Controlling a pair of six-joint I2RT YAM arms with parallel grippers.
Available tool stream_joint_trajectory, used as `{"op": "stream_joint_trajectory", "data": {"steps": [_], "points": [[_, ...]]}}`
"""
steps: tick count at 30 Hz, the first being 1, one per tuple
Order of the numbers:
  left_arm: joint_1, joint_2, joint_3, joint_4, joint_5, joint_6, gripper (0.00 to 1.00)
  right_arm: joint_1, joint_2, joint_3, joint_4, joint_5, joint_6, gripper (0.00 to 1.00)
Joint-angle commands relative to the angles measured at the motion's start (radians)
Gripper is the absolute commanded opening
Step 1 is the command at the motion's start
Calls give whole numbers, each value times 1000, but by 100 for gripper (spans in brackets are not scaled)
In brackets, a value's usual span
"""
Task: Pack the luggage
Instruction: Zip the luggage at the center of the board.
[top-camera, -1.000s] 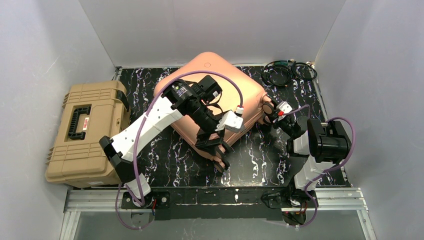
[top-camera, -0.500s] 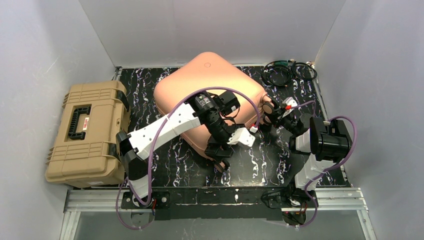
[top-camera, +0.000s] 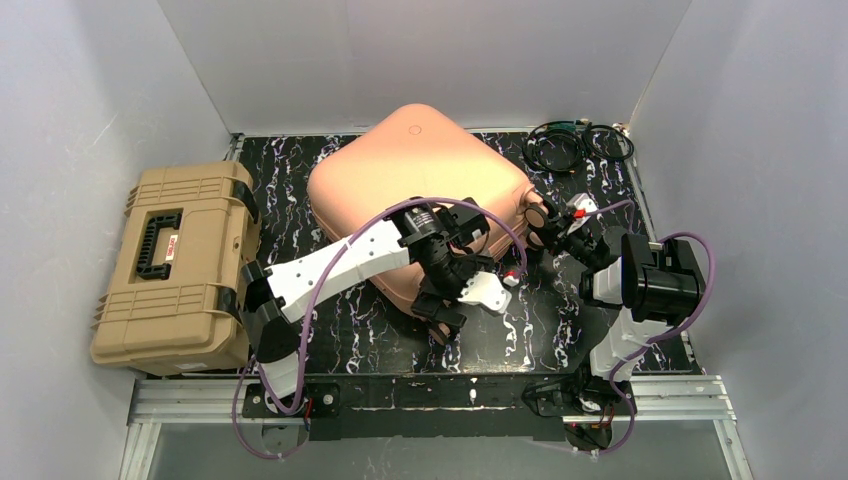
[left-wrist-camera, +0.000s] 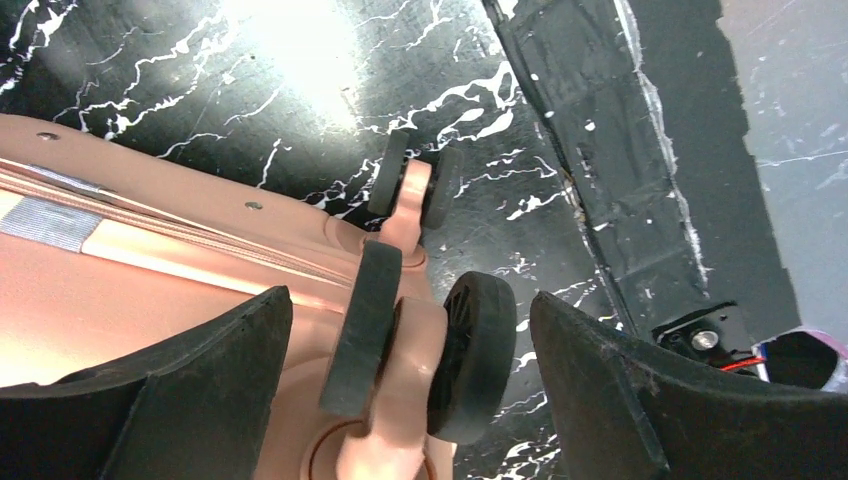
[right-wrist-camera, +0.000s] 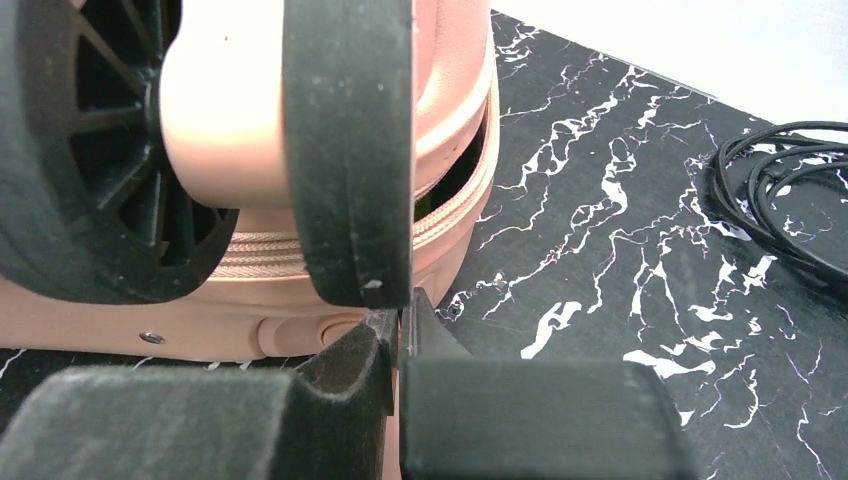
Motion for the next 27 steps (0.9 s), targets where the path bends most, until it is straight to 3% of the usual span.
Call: {"op": "stream_joint_trajectory", "data": {"steps": [1,2,5,8,16,27], "points": [[8,-22,-45,-3,-109,33,83,-37,-18,62,259,77,-3,1],[8,-20,-52,-4,-114,36,77,-39,-18,65,252,77,8,1],[8,-17,-65,-37,-106,49,35,-45,-15,69,244,78,24,1],[8,-19,-75,-108,-93,69,1,-49,-16,75,238,82,32,1],[8,-88,-143,-304,-8,73,0,-45,-74,127,40,189,-25,1],[6,-210,-312,-374,158,52,0,36,-202,211,-316,189,-25,1]]}}
